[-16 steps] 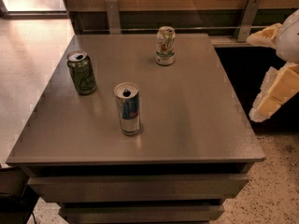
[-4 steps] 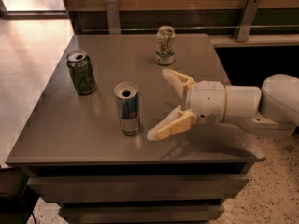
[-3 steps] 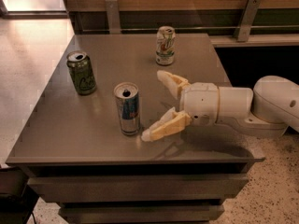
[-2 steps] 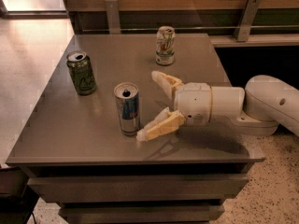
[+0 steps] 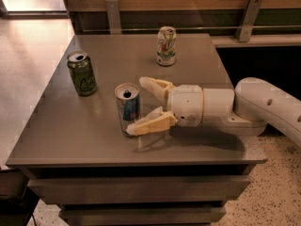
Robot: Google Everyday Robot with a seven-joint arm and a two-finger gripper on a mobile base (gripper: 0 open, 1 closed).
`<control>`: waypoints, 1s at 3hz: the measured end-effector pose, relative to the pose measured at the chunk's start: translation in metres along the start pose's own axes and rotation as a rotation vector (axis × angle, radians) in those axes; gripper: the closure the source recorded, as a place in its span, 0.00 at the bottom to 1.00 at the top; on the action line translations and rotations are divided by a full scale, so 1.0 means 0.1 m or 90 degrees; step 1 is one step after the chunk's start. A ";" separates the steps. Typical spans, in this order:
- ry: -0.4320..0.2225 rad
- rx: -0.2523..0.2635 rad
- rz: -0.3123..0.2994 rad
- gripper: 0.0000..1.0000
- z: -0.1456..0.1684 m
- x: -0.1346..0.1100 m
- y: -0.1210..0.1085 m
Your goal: Knock redbull can over
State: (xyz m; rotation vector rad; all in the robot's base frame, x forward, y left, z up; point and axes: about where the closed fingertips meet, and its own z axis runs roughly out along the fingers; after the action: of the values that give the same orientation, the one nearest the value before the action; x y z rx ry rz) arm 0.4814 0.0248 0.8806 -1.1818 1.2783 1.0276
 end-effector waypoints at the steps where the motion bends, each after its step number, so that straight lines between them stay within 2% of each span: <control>1: -0.001 -0.003 -0.001 0.41 0.02 0.00 0.01; 3: -0.001 -0.008 -0.002 0.87 0.06 -0.02 0.03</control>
Offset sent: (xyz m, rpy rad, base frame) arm -0.0001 0.0020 -0.0004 0.0018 -0.0008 0.0040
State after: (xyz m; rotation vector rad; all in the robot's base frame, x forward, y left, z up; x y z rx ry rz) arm 0.4795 0.0311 0.8818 -1.1917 1.2692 1.0351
